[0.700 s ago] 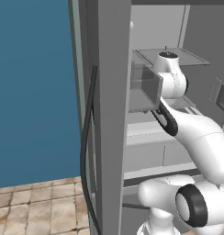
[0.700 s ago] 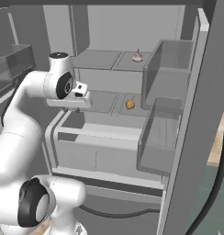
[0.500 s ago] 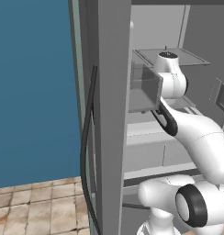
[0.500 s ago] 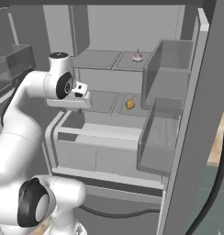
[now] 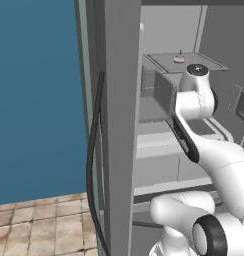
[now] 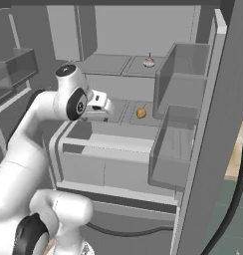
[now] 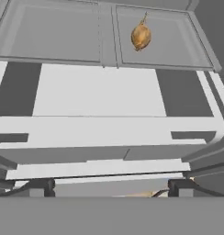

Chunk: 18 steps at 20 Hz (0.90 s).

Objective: Grab the garlic and onion from the fridge, place them in the blender, close the lid, and turn on the blender to create a marinade.

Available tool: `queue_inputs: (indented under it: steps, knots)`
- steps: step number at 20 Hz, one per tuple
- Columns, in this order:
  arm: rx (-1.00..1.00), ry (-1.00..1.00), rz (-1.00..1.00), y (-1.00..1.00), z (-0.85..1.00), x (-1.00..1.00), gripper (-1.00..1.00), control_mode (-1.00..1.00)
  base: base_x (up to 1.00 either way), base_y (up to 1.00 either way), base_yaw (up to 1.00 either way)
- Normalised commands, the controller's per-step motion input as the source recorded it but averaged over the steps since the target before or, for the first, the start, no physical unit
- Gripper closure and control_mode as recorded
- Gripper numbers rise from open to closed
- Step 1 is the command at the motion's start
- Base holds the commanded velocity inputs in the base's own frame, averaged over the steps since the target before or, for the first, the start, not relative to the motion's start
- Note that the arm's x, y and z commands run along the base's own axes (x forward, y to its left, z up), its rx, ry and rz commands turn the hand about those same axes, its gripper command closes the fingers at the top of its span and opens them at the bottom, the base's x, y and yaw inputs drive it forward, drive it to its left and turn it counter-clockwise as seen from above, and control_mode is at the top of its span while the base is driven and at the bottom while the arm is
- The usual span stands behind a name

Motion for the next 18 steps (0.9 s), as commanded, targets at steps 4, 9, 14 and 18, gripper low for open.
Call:
queue_inputs:
  steps: [4, 9, 14, 18]
  knots:
    - [0.00, -0.02, -0.08, -0.94, -0.36, 0.67, -1.00, -1.00, 0.00, 0.00, 0.00]
    - [0.00, -0.05, -0.01, -0.43, -0.08, 0.76, -1.00, -1.00, 0.00, 0.00, 0.00]
    - [0.00, -0.04, 0.00, -0.02, -0.07, 0.49, -1.00, -1.00, 0.00, 0.00, 0.00]
    - [0.01, 0.05, 0.01, -0.07, -0.18, 0.38, -1.00, -1.00, 0.00, 0.00, 0.00]
